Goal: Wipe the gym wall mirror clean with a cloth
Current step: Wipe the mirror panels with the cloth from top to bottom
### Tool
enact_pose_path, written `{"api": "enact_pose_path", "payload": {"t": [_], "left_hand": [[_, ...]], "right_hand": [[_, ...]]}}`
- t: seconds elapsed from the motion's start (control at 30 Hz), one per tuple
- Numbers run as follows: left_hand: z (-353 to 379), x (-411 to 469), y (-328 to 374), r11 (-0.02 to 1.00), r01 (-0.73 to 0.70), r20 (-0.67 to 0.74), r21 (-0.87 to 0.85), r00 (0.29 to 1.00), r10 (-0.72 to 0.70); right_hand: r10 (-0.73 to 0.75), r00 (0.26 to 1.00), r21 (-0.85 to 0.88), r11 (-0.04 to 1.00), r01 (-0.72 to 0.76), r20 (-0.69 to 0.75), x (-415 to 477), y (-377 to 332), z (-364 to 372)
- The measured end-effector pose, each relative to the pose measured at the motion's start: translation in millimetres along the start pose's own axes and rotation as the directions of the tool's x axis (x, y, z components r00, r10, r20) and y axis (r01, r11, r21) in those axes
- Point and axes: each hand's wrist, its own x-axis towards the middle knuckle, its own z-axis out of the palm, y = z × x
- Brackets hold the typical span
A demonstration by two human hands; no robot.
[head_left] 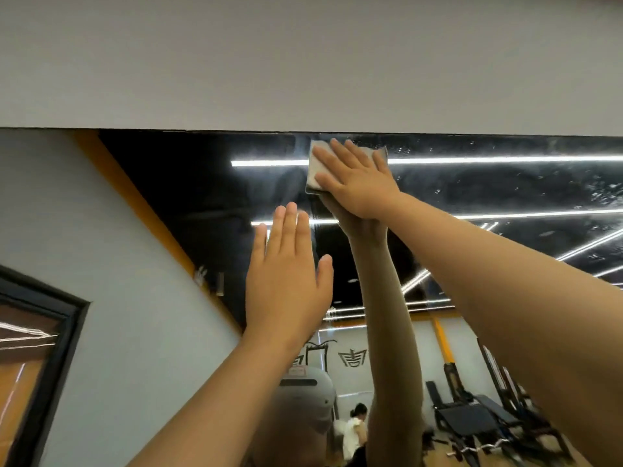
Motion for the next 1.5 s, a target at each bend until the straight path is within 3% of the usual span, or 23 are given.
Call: {"api": "enact_pose_path", "payload": {"t": [0.27, 0.37, 0.47, 0.57, 0.73, 1.0, 1.2, 1.33, 1.43, 1.5], "left_hand": [[-0.7, -1.2, 1.9, 1.0, 0.004, -0.006, -0.021, 1.0, -0.004], [-4.8, 0.4, -0.7, 1.0, 0.008, 0.004, -0.016, 1.0, -0.008], [-19.7, 8.0, 5.3, 0.986, 0.077, 0.021, -0.15, 0.997, -0.075], [-23.4, 26.1, 34.1, 0.984, 0.059, -0.055, -0.167, 0.996, -0.068], [-0.7, 51.5, 101.6, 0.993, 0.047, -0.019, -0.104, 0.999, -0.049], [30.8, 54.3, 140.2, 0.979, 0.195, -0.044, -0.061, 0.979, -0.198], [32.4, 53.6, 141.4, 0.978, 0.191, -0.078, -0.08, 0.977, -0.197], [17.9, 52.3, 129.9, 0.956, 0.183, -0.048, -0.231, 0.979, -0.199], [10.6, 43.6, 107.3, 0.99, 0.12, -0.109, -0.073, 0.986, -0.128], [14.9, 36.3, 96.7, 0.986, 0.148, -0.106, -0.072, 0.982, -0.155]], "right_hand": [[0.086, 0.996, 0.032, 0.996, -0.086, -0.013, 32.9, -0.6, -6.2], [0.037, 0.999, 0.028, 0.999, -0.038, 0.017, 35.1, 5.2, -7.8], [-0.012, 1.0, 0.037, 0.999, 0.011, 0.025, 33.0, 27.5, -10.4], [-0.013, 1.0, 0.031, 0.999, 0.013, -0.01, 23.4, 62.6, -12.1], [0.042, 0.999, 0.018, 0.999, -0.041, -0.011, -0.2, 160.8, -25.1], [0.126, 0.992, -0.012, 0.992, -0.127, -0.018, -40.3, 301.4, -43.3], [0.143, 0.988, 0.028, 0.99, -0.142, -0.056, -40.8, 303.5, -41.7], [0.207, 0.975, 0.034, 0.978, -0.205, -0.075, -34.0, 287.2, -37.3], [0.232, 0.97, 0.038, 0.972, -0.23, -0.068, -28.4, 271.2, -35.3], [0.201, 0.978, 0.032, 0.979, -0.199, -0.055, -22.0, 251.8, -34.2]]}}
